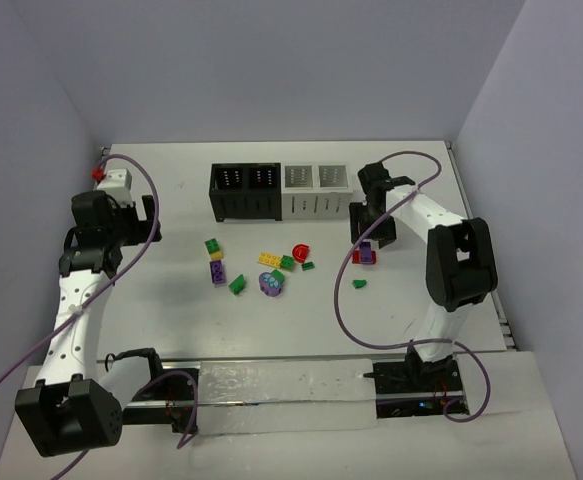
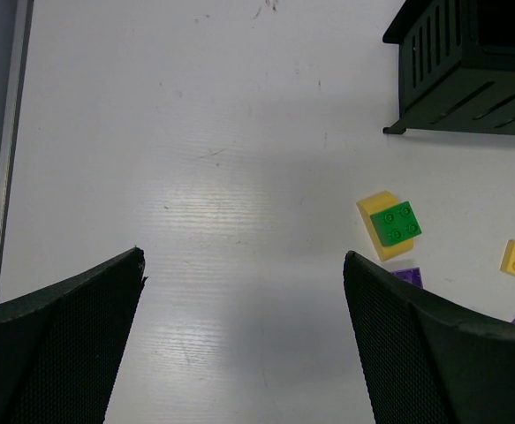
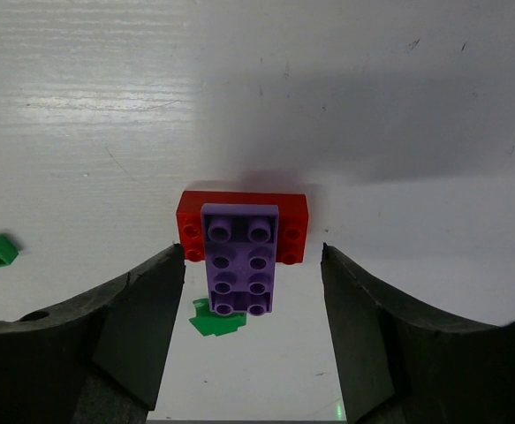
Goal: Sort the legos into containers by color
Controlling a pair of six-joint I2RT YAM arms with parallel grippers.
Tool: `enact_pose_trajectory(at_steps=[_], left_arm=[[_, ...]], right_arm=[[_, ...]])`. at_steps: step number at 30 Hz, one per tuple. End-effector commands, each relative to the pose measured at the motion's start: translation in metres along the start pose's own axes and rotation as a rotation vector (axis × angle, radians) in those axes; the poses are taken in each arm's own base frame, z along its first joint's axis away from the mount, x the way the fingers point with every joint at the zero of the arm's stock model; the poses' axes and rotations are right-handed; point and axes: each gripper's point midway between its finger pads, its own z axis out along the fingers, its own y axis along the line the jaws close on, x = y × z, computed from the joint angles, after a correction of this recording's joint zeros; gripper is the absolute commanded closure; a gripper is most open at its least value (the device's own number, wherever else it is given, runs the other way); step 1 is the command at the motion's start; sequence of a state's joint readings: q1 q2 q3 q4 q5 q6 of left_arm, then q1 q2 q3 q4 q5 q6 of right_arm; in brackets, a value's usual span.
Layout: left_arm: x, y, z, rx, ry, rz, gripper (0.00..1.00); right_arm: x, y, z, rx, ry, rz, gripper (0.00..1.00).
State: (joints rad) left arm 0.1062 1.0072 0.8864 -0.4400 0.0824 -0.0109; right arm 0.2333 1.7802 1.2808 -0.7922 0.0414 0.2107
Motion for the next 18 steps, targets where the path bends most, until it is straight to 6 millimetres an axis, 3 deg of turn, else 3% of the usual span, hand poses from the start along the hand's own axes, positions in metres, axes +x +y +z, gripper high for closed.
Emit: enact_pose_trajectory(at_steps=[1,3,7,13,16,18], left_arm=[[-0.014,0.002,0.003,-0.012,-0.052,0.005,0.01],[-0.014,0.002,0.003,-0.011,-0.052,0.005,0.01],[-0.015,0.002,0.003,-0.011,-0.053,0.005,0.01],[-0.017,0.001,0.002,-0.008,-0.056,0.006,0.01],[-0.017,-0.001,0.0,0.006,-0.057,0.015,0.01],[-0.02,-0.001,-0.003,0.01,-0.064,0.045,0.01]], right_arm=[[-0.002,0.004,0.001,-0.001,0.019,0.015,0.31],[0.0,0.003,0.003,0.0,0.027,0.018,0.33],[0.0,0.002,0.005,-0.004,0.037,0.022,0.5],[0.002,-0.001,0.006,-0.007,0.045,0.031,0.56],[0.005,-0.002,0.001,-0.019,0.046,0.028,0.84],[0.004,-0.001,-0.009,-0.04,0.031,0.023,0.91]])
